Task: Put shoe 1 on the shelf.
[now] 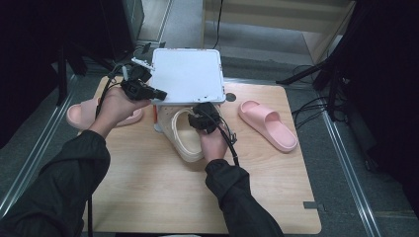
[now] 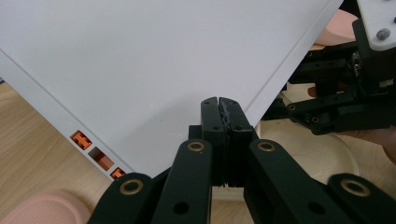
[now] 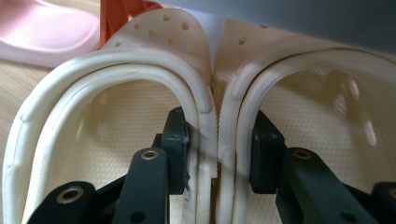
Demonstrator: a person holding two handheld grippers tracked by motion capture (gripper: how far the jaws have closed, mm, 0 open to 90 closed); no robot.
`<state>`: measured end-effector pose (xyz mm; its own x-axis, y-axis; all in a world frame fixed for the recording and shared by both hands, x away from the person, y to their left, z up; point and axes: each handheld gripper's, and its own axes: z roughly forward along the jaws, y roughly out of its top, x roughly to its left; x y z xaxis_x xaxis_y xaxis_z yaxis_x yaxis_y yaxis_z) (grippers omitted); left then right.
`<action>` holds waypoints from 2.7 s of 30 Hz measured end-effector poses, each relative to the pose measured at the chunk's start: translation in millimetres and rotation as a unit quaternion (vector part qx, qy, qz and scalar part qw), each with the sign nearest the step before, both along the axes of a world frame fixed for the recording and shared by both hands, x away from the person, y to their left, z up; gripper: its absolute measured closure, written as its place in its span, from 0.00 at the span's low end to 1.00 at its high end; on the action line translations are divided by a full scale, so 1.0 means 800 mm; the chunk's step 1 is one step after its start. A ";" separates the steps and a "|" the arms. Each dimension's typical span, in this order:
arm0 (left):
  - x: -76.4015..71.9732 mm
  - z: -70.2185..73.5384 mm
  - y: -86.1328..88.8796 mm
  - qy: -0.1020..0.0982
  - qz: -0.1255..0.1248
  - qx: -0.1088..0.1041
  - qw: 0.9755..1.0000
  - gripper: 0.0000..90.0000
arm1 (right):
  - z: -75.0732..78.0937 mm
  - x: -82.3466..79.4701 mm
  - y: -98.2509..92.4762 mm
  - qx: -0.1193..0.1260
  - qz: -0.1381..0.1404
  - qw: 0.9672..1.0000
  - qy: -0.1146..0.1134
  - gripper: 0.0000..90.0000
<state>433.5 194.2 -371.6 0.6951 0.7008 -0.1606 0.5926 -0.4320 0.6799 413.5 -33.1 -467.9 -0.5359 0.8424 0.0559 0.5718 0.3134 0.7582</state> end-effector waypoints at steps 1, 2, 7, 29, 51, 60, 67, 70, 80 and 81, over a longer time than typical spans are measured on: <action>0.000 0.000 0.000 -0.001 0.000 0.001 1.000 0.99 | 0.000 0.000 0.001 0.002 -0.004 1.000 0.000 0.73; 0.000 0.000 -0.001 -0.001 0.000 0.001 1.000 0.99 | -0.001 0.000 0.002 0.002 -0.005 1.000 0.000 0.73; 0.001 0.000 0.001 0.001 -0.001 0.001 1.000 0.99 | -0.009 0.002 0.010 -0.011 -0.007 1.000 -0.004 0.73; 0.000 0.000 0.002 0.002 0.000 0.001 1.000 0.99 | -0.017 0.004 0.001 0.005 0.016 1.000 0.005 0.62; 0.001 0.000 0.000 0.009 0.009 -0.003 1.000 0.99 | 0.012 -0.054 -0.051 0.011 0.084 0.996 0.013 0.72; 0.000 0.002 -0.001 0.008 0.009 0.008 1.000 0.99 | 0.012 -0.108 -0.070 0.014 0.126 0.992 0.001 0.86; 0.000 0.002 -0.001 0.010 0.013 0.005 1.000 0.99 | -0.006 -0.135 -0.073 0.016 0.143 0.990 0.009 0.94; 0.000 0.001 -0.001 0.011 0.013 0.003 1.000 0.99 | -0.013 -0.140 -0.073 0.011 0.151 0.988 0.015 1.00; 0.001 0.000 -0.001 0.013 0.008 -0.001 1.000 1.00 | -0.050 -0.133 -0.048 -0.035 0.175 0.983 0.050 1.00; 0.001 0.000 -0.001 0.014 0.009 -0.001 1.000 1.00 | -0.049 -0.134 -0.044 -0.037 0.173 0.983 0.045 1.00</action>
